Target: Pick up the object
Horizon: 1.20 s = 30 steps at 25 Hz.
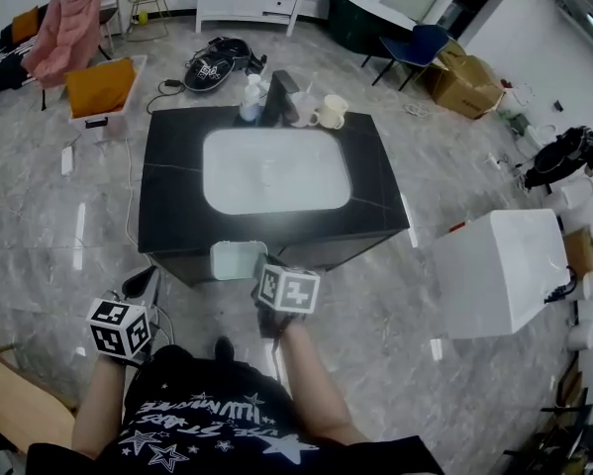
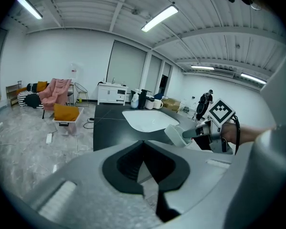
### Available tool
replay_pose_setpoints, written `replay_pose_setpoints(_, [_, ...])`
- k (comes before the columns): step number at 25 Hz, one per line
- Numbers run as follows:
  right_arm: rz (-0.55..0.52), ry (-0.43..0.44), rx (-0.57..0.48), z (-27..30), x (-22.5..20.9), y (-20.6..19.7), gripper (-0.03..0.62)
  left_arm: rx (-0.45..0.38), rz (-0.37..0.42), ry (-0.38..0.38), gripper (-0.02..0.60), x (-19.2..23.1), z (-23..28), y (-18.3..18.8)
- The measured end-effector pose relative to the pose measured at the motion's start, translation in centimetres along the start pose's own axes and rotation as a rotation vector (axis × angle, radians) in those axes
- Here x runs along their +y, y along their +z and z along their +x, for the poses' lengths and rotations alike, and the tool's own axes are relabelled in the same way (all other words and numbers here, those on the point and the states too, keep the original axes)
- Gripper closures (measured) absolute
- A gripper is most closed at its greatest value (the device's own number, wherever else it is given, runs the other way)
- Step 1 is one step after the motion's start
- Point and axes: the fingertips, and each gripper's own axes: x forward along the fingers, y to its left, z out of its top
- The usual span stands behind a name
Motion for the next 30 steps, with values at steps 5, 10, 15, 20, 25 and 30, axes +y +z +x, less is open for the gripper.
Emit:
replay_pose_setpoints(5, [0.000,-0.027,0.002,-0.6,0.7,-1.5,0.583,-0.006,0.001,-0.039,0.572,-0.2,-0.8,-0.4])
replay_pose_setpoints(10, [-0.004,-0.055,-0.009,-1.5,3.1,-3.1,0.584,0.003,-0.009,-0.061,0.572,1.2,-3.6,-2.3])
replay_pose_setpoints(15, [-0.006,-0.078,-0.023,-3.0,6.1,-4.6,0.583,0.011,-0.014,-0.084,0.572,2.9,-6.7,-3.9])
replay_pose_setpoints(20, [0.003,-0.108,-0.025,-4.3,8.3,-7.5,0.583,0.007,-0.007,-0.128,0.572,3.6,-9.0,-5.4])
replay_pose_setpoints(25, [0.009,-0.133,-0.028,-6.2,10.3,-10.3,0.584,0.009,-0.002,-0.160,0.572,4.0,-11.8,-7.2])
replay_pose_setpoints(30, [0.016,-0.149,-0.045,-7.7,12.0,-12.5,0.583,-0.001,0.006,-0.179,0.572,4.6,-14.2,-8.4])
